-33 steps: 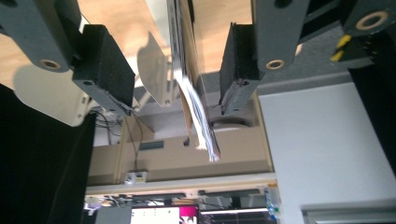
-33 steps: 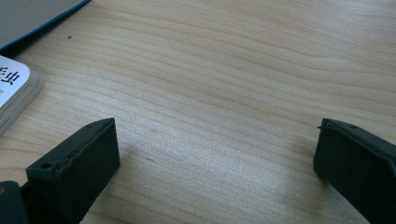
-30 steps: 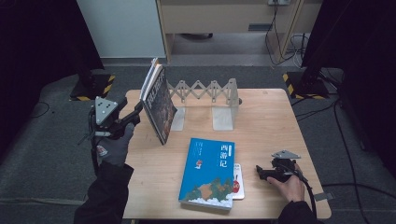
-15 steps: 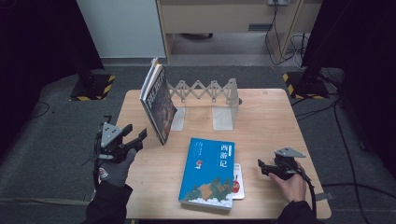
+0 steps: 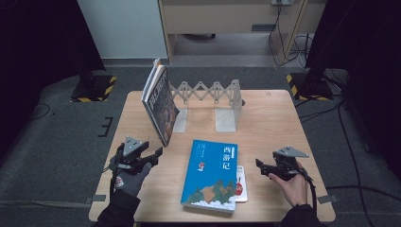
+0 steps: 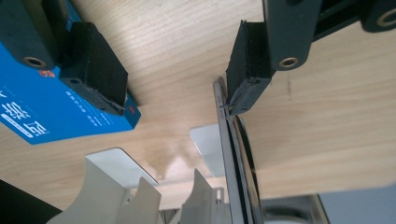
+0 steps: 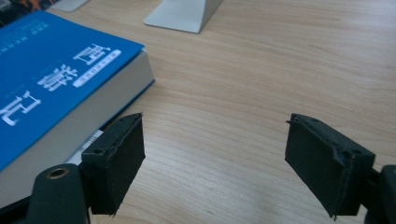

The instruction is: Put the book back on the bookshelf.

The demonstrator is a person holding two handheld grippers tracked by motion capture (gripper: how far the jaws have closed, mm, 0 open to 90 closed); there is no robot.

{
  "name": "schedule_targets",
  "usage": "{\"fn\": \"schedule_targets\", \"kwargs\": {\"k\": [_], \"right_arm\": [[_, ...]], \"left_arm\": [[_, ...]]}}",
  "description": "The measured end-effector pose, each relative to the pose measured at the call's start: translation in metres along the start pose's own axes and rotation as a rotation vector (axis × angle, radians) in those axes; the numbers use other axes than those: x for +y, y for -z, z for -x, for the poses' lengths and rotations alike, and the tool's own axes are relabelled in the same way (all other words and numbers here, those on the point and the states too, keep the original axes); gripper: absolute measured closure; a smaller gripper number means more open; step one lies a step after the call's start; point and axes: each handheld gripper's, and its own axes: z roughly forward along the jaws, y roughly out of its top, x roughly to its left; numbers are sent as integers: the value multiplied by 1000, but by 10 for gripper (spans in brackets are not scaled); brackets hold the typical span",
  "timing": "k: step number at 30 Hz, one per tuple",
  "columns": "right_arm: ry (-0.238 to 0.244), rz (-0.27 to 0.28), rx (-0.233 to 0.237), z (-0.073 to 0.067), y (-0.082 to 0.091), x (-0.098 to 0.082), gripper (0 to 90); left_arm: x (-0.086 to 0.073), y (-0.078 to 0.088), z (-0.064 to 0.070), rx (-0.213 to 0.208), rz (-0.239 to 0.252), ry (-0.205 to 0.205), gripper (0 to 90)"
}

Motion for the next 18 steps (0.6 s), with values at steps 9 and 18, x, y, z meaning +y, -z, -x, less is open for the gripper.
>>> {"fn": "schedule_targets", "kwargs": {"k": [9,18], "right_arm": [[-14,19,70,-21,-2,11,200],[-16,17,108,-37,-7,20,208]], "left_arm": [[-7,-17,3,-99,-31,53,357],[-8,-35,7,-127,-60,55,337]]}}
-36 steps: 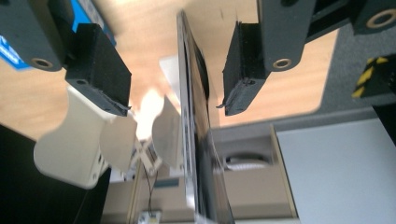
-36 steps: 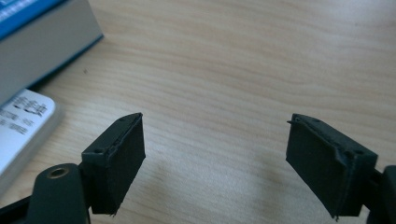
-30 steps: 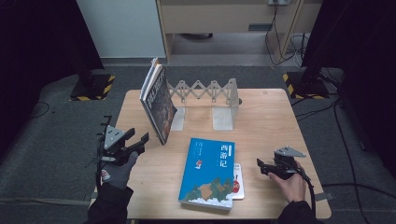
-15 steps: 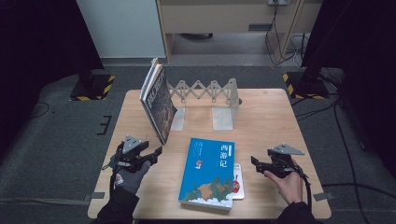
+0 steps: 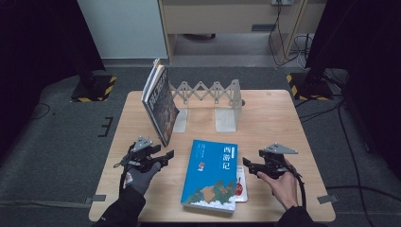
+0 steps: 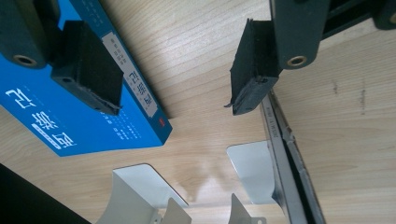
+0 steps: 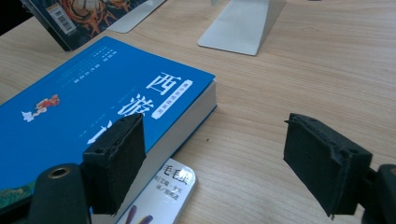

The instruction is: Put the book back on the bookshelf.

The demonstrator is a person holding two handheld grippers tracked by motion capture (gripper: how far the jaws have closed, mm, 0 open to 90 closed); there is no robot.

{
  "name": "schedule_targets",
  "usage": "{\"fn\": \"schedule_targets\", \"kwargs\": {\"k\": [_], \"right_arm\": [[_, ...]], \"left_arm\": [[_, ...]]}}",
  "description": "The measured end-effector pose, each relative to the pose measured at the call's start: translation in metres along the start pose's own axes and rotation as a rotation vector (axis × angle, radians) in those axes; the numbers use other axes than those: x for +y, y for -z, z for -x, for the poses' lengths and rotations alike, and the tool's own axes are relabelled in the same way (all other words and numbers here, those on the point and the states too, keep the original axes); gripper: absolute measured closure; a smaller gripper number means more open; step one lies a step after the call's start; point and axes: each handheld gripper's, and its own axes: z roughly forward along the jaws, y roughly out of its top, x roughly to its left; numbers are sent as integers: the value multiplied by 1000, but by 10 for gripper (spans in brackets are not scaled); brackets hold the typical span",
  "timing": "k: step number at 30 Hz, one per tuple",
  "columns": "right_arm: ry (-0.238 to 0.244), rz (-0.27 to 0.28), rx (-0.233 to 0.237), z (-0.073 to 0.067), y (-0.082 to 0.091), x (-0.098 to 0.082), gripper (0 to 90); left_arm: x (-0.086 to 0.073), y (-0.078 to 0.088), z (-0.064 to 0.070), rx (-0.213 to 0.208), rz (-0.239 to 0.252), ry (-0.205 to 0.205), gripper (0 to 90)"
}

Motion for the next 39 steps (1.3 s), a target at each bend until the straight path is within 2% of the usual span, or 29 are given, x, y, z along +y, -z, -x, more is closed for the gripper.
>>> {"fn": "schedule_targets", "kwargs": {"k": [4,10,23,31,35,39], "right_arm": [[0,-4,14,-7,-4,3,212],[-3,-19,59,-21,-13,6,211],[1,-70,89,-37,-23,4,212],[-8,-108,96,-40,-29,-4,212],[-11,-119,97,-38,-29,-7,212],[-20,-125,102,-37,-30,-11,211]], "left_arm": [[-1,-8,3,0,-26,-17,333],[1,-20,5,-27,-38,-15,327],[3,-49,9,-75,-84,-13,308],[4,-71,18,-104,-107,-15,299],[2,-81,22,-109,-126,-33,291],[1,-89,22,-121,-133,-10,287]]}}
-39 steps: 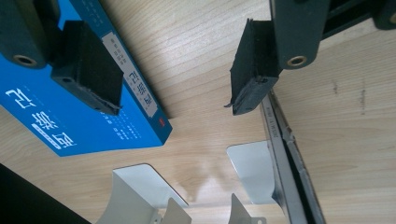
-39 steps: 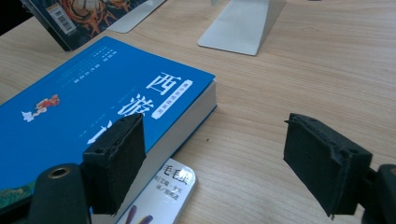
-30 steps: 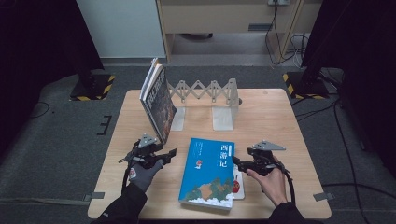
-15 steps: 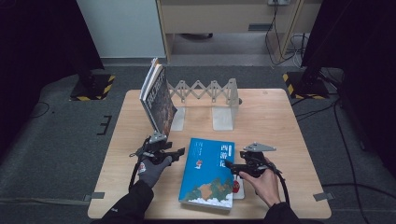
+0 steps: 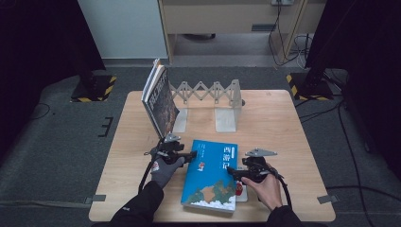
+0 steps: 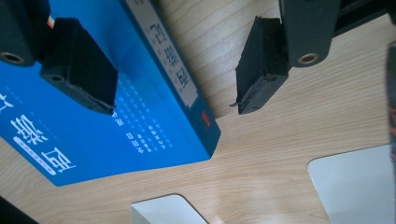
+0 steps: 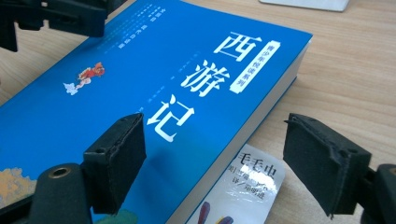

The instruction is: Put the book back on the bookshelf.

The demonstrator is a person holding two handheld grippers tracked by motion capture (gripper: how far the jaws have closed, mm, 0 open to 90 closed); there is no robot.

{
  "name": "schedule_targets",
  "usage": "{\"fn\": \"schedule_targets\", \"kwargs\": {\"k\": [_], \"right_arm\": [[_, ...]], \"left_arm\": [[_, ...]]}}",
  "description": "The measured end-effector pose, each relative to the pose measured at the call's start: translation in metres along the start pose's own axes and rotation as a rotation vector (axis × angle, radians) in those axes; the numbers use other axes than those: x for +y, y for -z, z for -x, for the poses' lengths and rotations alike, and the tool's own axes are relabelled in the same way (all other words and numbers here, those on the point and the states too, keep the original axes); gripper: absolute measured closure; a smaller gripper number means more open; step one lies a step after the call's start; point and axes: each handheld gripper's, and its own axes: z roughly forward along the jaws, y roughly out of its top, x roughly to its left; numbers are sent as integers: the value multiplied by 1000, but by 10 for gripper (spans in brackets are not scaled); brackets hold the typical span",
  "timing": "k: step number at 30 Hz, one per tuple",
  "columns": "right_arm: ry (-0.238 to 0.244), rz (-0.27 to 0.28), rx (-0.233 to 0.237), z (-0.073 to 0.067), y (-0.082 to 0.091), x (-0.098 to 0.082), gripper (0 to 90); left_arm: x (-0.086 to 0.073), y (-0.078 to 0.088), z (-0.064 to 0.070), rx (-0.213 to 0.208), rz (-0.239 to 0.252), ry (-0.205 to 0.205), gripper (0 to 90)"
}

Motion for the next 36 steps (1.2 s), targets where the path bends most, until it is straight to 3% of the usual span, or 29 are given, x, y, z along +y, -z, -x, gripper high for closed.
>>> {"fn": "schedule_targets", "kwargs": {"k": [12,20,26,36], "right_arm": [[-20,-17,23,-1,-5,-4,201],[-55,-14,34,-1,-8,-6,181],[-67,-13,38,-1,-9,-6,176],[-81,-1,45,0,-11,-7,174]], "left_arm": [[-2,-15,-5,-74,4,45,230],[-5,-25,-1,-131,27,60,223],[-8,-28,-2,-144,41,79,195],[-17,-38,-7,-191,78,182,125]]}}
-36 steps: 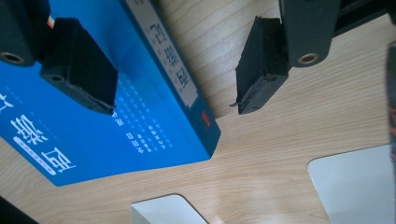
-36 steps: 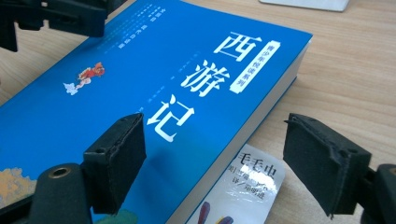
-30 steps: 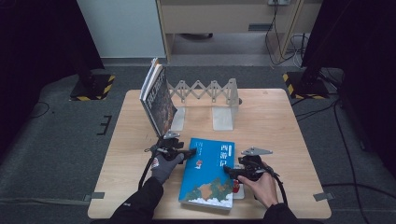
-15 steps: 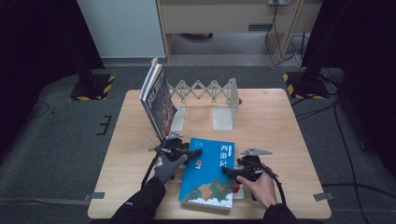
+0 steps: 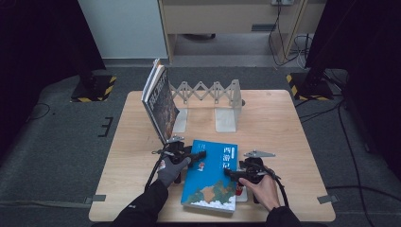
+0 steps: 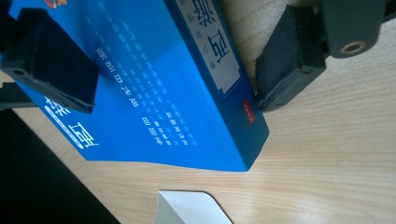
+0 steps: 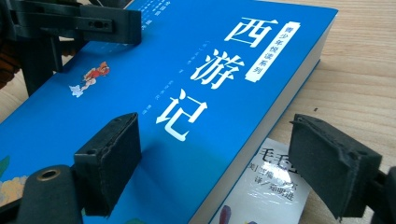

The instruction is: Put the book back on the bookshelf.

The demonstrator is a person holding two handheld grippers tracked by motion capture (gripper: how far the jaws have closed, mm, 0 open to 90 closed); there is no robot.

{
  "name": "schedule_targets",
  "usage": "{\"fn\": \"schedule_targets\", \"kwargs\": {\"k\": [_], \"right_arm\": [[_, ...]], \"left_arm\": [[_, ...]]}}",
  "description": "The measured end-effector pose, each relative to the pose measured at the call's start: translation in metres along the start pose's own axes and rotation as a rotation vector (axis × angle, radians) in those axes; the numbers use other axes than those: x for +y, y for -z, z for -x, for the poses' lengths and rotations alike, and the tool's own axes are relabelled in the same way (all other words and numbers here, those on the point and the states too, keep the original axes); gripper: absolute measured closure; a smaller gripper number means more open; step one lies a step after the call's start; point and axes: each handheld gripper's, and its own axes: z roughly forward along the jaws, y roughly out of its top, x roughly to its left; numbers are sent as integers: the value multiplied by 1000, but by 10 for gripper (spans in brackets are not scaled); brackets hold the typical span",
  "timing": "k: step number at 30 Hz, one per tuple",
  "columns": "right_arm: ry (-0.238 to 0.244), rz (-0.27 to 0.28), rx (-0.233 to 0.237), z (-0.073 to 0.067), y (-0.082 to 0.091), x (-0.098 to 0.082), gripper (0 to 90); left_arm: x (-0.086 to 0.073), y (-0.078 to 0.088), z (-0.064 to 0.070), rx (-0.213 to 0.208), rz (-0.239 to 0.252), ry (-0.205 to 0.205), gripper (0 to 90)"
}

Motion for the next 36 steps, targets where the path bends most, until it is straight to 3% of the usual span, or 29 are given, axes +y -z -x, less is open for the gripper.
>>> {"fn": "schedule_targets", "kwargs": {"k": [7,11,15,17,19,22,24,31,36], "right_arm": [[1,-3,3,1,0,0,170],[-4,-2,4,1,0,0,170],[-3,-2,3,0,0,0,170],[-1,-2,4,0,0,0,170],[1,-1,5,1,0,0,170],[-1,-1,5,1,0,-1,170],[-2,0,6,1,0,-1,170],[0,2,12,1,-1,-1,173],[-16,0,36,-1,-4,-2,175]], "left_arm": [[0,0,-1,-6,0,4,122],[0,0,-2,-15,18,37,128],[-3,-1,-10,-78,92,163,123],[-4,-1,-13,-98,111,194,123],[-4,-1,-12,-89,106,187,125],[-2,3,-8,-35,44,101,195],[-1,4,-4,-16,11,58,192],[2,0,8,18,-55,-3,71],[2,0,8,16,-57,-7,62]]}}
